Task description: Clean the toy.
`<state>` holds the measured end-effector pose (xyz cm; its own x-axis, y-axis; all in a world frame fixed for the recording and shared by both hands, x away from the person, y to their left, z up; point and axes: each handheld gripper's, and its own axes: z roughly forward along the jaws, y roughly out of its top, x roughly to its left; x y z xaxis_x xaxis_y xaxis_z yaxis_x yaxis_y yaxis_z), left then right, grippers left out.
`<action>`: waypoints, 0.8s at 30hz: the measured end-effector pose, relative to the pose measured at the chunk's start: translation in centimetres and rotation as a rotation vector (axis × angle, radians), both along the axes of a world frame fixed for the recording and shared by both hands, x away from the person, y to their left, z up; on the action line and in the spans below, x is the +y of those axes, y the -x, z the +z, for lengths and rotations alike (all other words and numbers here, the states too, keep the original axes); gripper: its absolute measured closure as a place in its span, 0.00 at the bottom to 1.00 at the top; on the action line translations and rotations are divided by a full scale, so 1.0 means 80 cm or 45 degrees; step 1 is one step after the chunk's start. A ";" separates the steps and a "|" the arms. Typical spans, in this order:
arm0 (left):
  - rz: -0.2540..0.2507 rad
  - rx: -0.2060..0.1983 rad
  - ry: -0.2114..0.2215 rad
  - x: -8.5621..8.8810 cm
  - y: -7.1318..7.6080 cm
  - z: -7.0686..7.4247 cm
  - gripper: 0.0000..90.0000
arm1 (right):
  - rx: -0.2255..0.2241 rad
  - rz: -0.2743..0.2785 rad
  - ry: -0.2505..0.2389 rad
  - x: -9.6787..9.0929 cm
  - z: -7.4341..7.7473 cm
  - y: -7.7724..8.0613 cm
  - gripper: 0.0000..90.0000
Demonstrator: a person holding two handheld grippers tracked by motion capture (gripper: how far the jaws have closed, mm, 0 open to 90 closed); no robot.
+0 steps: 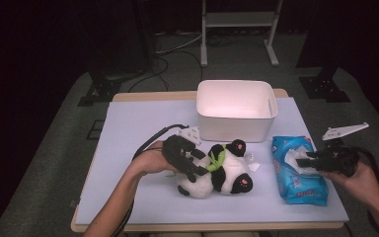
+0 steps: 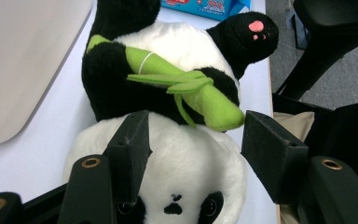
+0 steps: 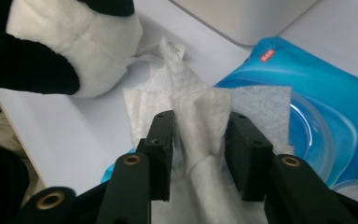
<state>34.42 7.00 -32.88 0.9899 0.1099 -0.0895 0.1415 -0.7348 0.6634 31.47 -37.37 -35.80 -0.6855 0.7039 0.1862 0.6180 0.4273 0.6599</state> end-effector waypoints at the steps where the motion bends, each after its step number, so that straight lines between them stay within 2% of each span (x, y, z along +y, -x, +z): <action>1: -0.004 -0.002 -0.004 -0.001 0.000 0.001 0.45 | -0.004 0.007 0.003 0.000 0.004 0.001 0.64; 12: -0.005 -0.013 -0.003 -0.001 0.001 0.004 0.43 | -0.037 0.030 0.037 0.004 0.027 0.007 0.58; 24: -0.002 -0.020 -0.001 0.001 0.001 0.007 0.41 | -0.052 0.040 0.037 0.009 0.034 0.010 0.57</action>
